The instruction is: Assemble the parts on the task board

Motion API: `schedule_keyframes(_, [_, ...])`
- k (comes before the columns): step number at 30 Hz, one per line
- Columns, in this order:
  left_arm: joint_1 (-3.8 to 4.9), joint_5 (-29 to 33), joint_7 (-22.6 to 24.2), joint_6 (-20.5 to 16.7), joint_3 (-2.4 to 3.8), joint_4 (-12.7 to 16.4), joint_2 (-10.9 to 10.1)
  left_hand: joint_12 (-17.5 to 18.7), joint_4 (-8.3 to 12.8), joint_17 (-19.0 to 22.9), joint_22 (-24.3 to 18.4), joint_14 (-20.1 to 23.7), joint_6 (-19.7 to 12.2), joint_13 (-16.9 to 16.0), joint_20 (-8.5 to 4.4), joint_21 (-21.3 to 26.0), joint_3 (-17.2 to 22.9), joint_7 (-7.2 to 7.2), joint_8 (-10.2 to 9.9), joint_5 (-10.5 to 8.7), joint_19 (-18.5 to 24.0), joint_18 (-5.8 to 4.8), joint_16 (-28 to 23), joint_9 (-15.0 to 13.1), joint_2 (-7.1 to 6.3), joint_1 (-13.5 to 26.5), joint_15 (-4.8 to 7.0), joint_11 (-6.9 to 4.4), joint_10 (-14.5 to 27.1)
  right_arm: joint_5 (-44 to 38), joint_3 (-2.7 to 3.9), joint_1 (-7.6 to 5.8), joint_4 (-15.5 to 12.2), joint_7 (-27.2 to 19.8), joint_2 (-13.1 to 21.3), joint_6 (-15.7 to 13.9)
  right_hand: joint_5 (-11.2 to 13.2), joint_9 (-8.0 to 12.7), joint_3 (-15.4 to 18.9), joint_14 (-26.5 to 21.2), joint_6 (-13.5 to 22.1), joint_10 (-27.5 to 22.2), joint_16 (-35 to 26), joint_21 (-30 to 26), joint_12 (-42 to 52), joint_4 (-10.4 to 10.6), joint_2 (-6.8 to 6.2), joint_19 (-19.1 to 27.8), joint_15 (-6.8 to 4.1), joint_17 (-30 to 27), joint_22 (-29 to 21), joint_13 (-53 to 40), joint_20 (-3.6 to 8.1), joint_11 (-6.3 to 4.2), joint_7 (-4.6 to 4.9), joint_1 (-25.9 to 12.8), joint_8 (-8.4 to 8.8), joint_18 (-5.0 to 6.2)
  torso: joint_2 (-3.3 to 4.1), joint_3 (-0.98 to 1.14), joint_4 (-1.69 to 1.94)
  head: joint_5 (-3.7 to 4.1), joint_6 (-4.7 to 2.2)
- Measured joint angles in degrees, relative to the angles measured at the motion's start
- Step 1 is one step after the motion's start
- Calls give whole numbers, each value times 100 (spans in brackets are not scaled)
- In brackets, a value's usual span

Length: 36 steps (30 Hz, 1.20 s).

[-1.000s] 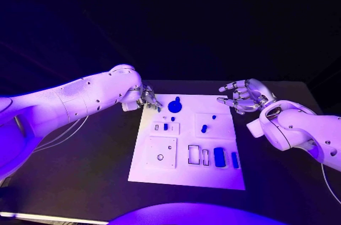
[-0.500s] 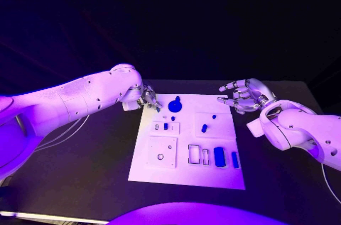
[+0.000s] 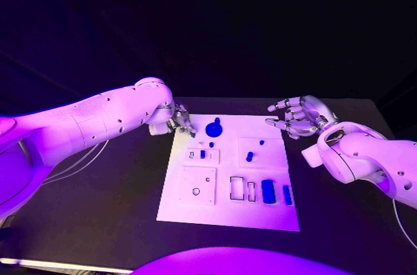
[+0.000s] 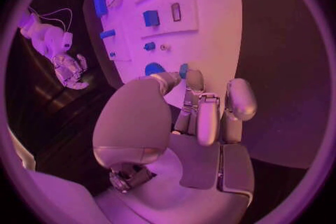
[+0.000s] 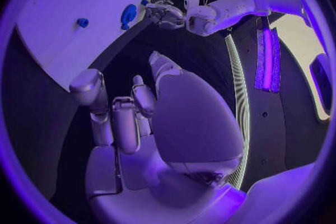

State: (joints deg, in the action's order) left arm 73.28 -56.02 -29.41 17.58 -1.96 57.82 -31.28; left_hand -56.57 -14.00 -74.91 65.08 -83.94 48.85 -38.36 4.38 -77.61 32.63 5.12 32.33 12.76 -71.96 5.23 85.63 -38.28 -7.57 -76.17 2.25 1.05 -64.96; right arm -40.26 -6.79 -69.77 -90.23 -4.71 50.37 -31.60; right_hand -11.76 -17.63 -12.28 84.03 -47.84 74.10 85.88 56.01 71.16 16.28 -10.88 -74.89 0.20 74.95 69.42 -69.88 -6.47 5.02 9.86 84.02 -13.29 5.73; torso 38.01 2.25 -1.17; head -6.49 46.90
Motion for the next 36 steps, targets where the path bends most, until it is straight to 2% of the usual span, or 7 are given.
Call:
schedule_keyframes(8, [-1,29,-2,65,-23,-4,-4,33,-188,0,75,0,21,52,0,-70,188,63,-32,143,0,1,23,-24,-145,-73,0,23,-21,0,0,0,2,-1,-1,-1,0,0,0,0,0,0,0,0,0,0,0,0,0,0,0,0,0,0,0,0,0,0,2,-1,-1,2,3])
schedule_keyframes(9, [-2,29,-3,67,-27,-4,-4,33,-22,0,100,0,23,34,0,-90,400,83,-32,147,0,1,23,-27,-199,-19,0,41,-39,0,0,0,2,-1,-1,-1,0,0,0,0,0,0,0,0,0,0,0,0,0,0,0,0,0,0,0,0,0,0,2,-2,-1,3,4])
schedule_keyframes(12, [-6,30,-3,64,-37,-3,-9,-18,-6,0,182,0,78,-36,-51,-149,449,88,21,297,-52,0,60,-27,-303,87,0,35,-99,0,0,0,3,-2,-3,-2,0,0,0,0,0,0,0,0,0,0,0,0,0,0,0,0,0,0,0,0,0,0,2,-2,0,3,8])
schedule_keyframes(18, [-13,53,46,-56,-47,63,-91,-203,76,0,453,-1,265,-292,-112,-316,561,-8,121,889,-258,0,128,-189,-477,428,43,-10,-381,0,0,0,5,-4,-6,-3,0,0,0,0,0,0,0,0,0,0,0,0,0,-1,-1,0,0,0,0,0,0,0,2,-2,1,-9,4])
schedule_keyframes(20, [-15,86,70,-127,-46,115,-148,-266,113,0,495,-19,350,-372,-121,-350,594,-42,123,1229,-268,0,128,-232,-570,521,64,-28,-494,0,0,0,5,-5,-6,-3,0,0,0,0,0,0,0,0,0,0,0,0,0,-1,-1,0,0,0,0,0,0,0,2,-2,0,-11,3])
schedule_keyframes(24, [-16,218,127,-321,-30,344,-343,-305,167,0,581,10,434,-449,-172,-399,540,-65,142,1540,-319,0,156,-262,-570,596,93,-98,-626,0,0,0,7,-6,-1,-4,0,-1,0,0,0,0,0,0,0,0,0,0,0,-1,-1,0,0,0,0,0,0,0,-1,-3,0,-12,-4])
schedule_keyframes(36, [-13,509,235,-671,-16,1335,-1002,-350,192,0,704,-9,494,-521,-214,-470,515,-84,151,1715,-400,0,205,-271,-600,672,114,-153,-727,1,0,1,6,-8,23,-11,0,6,-34,0,0,0,0,0,0,0,0,0,0,-2,-1,0,0,0,0,0,0,0,-7,-4,11,-20,-23])
